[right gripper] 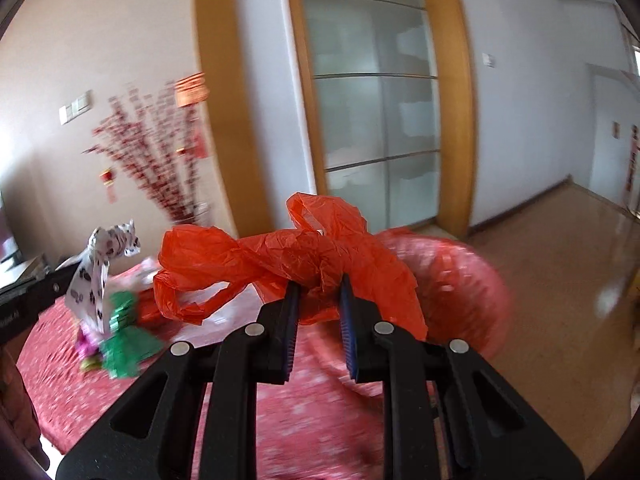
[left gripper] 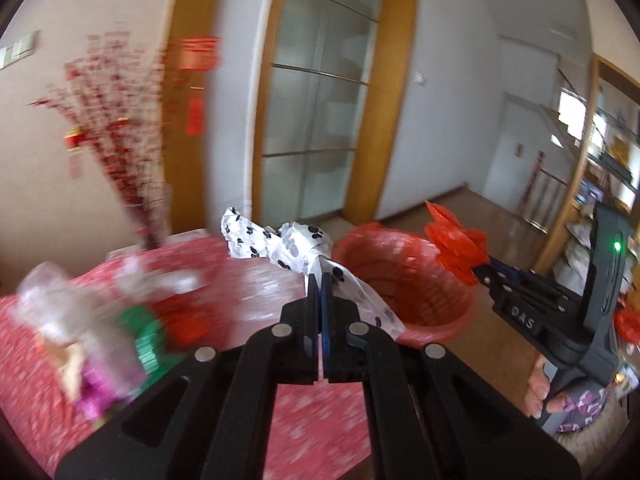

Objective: Collect trash
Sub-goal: 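Carry both bags over the red basket and open both grippers to drop them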

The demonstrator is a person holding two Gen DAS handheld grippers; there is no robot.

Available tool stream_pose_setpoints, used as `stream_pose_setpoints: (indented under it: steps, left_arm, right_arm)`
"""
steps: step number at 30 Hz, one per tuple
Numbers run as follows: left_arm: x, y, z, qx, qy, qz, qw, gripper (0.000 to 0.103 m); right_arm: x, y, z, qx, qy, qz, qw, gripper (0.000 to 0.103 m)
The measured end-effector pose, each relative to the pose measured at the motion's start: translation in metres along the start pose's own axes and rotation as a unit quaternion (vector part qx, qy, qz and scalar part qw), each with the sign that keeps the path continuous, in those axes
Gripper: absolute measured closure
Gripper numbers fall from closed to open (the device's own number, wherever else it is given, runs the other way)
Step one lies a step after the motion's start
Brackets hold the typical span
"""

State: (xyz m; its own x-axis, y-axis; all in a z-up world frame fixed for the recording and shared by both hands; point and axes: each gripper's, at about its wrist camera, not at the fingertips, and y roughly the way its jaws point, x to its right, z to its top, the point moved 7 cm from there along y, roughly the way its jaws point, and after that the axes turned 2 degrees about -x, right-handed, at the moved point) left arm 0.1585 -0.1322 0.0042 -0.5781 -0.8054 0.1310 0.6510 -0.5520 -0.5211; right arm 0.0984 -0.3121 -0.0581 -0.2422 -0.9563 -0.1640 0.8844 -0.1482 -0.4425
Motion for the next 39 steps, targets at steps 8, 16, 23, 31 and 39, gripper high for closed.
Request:
stream_pose_setpoints:
  steps: [8,16,23,31,39]
  left_arm:
    - [0.056,0.081,0.015,-0.029,0.018,-0.061,0.9976,0.1]
    - [0.083,0.143,0.019,-0.064,0.014,-0.086,0.9941,0.1]
    - [0.094,0.176,0.013,-0.085,0.024,-0.093,0.9917,0.1]
    - [0.075,0.192,-0.004,-0.109,0.009,-0.071,0.9914,0.078]
    - [0.038,0.156,-0.016,-0.08,0.007,-0.009,0.9968,0.059]
  right_arm:
    - [0.056,0.022,0.014,-0.005,0.03,-0.035,0.999,0.083]
    - [0.082,0.045,0.019,-0.014,0.049,-0.039,0.998,0.083]
    - [0.092,0.062,0.023,-0.022,0.07,-0.028,0.997,0.082]
    - [0.103,0.068,0.019,-0.024,0.091,-0.033,0.995,0.058]
    - [0.09,0.057,0.018,-0.016,0.071,-0.048,0.996,0.056]
